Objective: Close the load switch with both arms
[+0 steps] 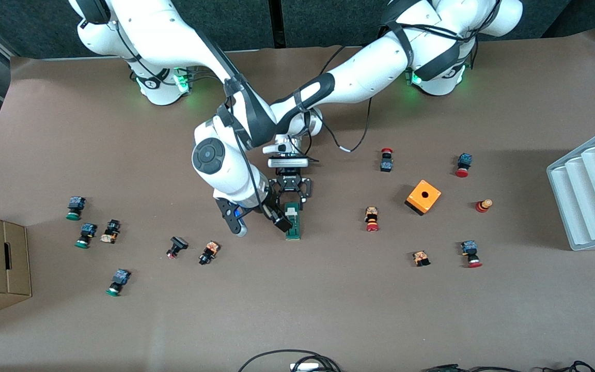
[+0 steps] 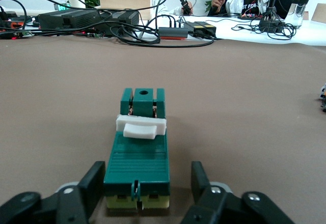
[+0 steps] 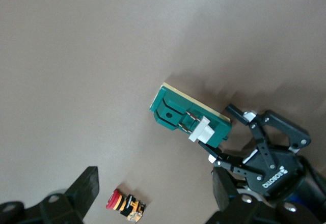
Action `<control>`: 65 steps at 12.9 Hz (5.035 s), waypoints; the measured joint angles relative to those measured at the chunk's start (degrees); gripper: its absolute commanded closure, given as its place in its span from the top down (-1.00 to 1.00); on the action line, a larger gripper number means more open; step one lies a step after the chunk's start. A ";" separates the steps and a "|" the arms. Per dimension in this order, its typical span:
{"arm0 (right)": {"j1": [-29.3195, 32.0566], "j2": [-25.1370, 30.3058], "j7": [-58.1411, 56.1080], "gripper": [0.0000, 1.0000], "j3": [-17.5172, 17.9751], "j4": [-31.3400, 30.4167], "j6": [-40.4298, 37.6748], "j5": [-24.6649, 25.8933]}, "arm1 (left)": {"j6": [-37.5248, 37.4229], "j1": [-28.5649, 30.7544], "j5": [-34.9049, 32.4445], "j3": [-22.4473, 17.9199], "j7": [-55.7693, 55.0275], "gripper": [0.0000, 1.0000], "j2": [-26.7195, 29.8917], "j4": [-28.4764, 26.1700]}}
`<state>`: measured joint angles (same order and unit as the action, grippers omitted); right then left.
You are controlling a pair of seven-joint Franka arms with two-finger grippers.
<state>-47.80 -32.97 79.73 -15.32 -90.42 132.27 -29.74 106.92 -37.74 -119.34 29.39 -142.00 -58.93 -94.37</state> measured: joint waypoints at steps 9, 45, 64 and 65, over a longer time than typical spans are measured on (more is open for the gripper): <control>-3.05 -7.51 4.89 0.72 0.03 2.20 4.48 -0.20 | -1.39 -3.01 -1.25 -3.55 -0.43 0.46 -0.40 0.02; -2.78 -8.17 5.50 0.03 0.73 -1.02 9.54 -0.36 | -3.72 -4.05 -1.96 -3.82 -0.68 0.45 -1.13 0.12; -2.26 -8.21 5.54 -0.39 0.64 0.31 8.64 -0.36 | -3.78 -4.08 -1.98 -3.83 -0.70 0.44 -1.16 0.13; -2.25 -8.21 5.54 -0.43 0.64 0.32 8.64 -0.36 | -3.78 -4.08 -1.98 -3.83 -0.70 0.44 -1.16 0.13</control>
<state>-50.05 -41.18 85.27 -14.68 -90.10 140.90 -30.10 103.14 -41.83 -121.32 25.56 -142.70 -60.09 -94.24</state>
